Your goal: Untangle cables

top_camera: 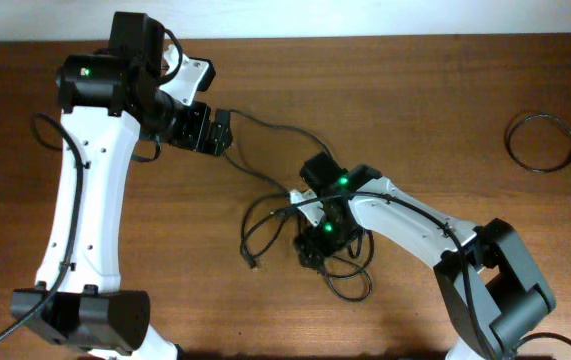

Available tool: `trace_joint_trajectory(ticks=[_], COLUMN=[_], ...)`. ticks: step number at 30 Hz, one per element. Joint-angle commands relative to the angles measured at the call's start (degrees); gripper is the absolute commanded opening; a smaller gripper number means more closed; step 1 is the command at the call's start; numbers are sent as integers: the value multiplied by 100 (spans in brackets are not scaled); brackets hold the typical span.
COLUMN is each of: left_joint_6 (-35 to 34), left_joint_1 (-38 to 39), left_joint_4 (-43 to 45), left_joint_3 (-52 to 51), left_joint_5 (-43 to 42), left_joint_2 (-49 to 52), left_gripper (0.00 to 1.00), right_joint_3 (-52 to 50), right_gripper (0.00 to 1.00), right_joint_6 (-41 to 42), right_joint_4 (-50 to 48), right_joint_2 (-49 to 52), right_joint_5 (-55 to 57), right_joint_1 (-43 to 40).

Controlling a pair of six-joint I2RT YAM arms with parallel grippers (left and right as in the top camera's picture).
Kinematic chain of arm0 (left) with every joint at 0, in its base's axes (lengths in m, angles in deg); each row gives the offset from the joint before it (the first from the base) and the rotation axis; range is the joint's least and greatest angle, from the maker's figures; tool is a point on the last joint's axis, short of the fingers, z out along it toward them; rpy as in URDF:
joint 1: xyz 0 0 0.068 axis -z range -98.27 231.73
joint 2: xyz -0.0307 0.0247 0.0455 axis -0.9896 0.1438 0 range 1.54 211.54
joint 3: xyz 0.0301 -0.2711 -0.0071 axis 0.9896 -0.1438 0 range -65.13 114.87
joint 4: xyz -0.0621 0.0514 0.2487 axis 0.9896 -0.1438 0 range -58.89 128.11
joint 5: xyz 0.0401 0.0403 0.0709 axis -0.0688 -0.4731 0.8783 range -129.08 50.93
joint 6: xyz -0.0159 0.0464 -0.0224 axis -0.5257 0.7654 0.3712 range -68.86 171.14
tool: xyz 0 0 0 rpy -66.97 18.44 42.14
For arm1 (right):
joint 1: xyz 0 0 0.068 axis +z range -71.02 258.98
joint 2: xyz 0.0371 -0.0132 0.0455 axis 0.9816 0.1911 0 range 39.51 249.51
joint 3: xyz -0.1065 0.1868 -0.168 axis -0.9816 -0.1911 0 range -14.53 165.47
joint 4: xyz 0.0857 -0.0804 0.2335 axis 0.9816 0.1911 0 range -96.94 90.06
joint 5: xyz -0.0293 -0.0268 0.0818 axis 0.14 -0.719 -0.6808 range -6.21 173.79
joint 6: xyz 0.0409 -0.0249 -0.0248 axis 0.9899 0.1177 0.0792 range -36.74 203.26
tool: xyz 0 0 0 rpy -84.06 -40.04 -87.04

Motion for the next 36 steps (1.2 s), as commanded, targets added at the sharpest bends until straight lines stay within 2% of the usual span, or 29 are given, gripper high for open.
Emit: trace_joint_trajectory(ticks=[1,3,7,10,11,12,13,15,19,23,25,29,36], left_joint_6=[48,48,48,48,48,48,48,48,48,48,48,48,48], left_joint_1=[-13,-13,-13,-13,-13,-13,-13,-13,-13,-13,-13,-13,-13], left_joint_4=[7,7,7,7,7,7,7,7,7,7,7,7,7], left_joint_3=[-7,-7,-7,-7,-7,-7,-7,-7,-7,-7,-7,-7,-7], left_joint_5=[-83,-83,-83,-83,-83,-83,-83,-83,-83,-83,-83,-83,-83], left_joint_2=[26,26,26,26,26,26,26,26,26,26,26,26,26], left_gripper=[99,99,99,99,99,99,99,99,99,99,99,99,99], right_joint_3=[-15,-15,-179,-603,-730,-817,-815,-697,452,2310,3578,4765,5117], right_gripper=[75,68,66,57,47,19,4,4,4,4,4,4,4], right_joint_6=[46,44,46,46,46,48,50,50,46,44,26,26,199], right_joint_4=[-120,-151,-315,-560,-632,-710,-710,-551,664,1961,2562,2721,2483], right_joint_2=[-31,-20,129,131,129,131,129,127,-164,-566,-695,-787,-796], right_joint_5=[70,238,411,411,413,411,411,417,955,968,968,1165,1285], right_joint_1=[26,26,26,26,26,26,24,-13,-514,-1036,-1104,-1110,-1115])
